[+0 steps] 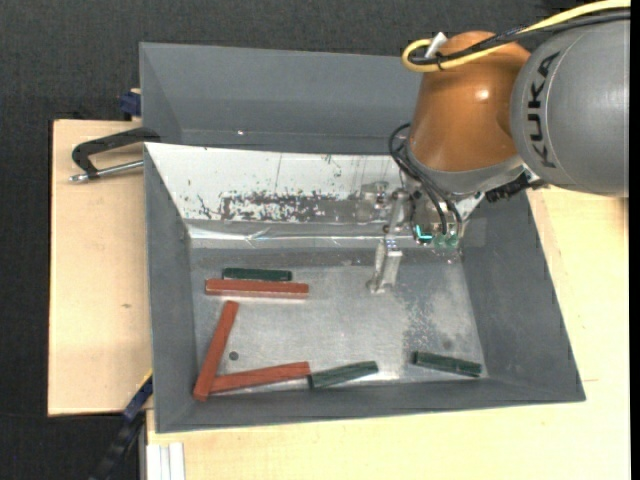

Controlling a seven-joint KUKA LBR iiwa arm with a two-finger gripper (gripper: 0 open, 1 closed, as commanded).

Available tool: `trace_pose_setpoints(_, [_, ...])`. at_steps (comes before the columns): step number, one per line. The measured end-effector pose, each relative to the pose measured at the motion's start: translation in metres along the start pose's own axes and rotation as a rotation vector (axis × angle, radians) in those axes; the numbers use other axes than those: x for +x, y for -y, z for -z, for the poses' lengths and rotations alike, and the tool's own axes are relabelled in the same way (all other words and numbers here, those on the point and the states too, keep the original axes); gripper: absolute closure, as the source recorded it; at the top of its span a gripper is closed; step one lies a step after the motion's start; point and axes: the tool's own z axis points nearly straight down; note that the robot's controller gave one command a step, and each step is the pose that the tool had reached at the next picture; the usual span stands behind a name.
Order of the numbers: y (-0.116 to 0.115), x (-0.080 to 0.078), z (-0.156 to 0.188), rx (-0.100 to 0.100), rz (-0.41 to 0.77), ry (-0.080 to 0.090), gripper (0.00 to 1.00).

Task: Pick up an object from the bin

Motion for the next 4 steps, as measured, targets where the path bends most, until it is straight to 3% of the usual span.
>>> trace_pose_setpoints(1, [0.000, -0.002, 0.005, 0.000, -0.001, 0.009, 0.00])
trace_pose_setpoints(2, [-0.037, -0.005, -0.015, 0.002, 0.079, 0.009, 0.00])
trace_pose_setpoints(3, [-0.058, -0.004, -0.081, -0.001, 0.092, 0.013, 0.00])
trace_pose_setpoints(4, [-0.098, 0.009, -0.109, -0.001, -0.079, 0.007, 1.00])
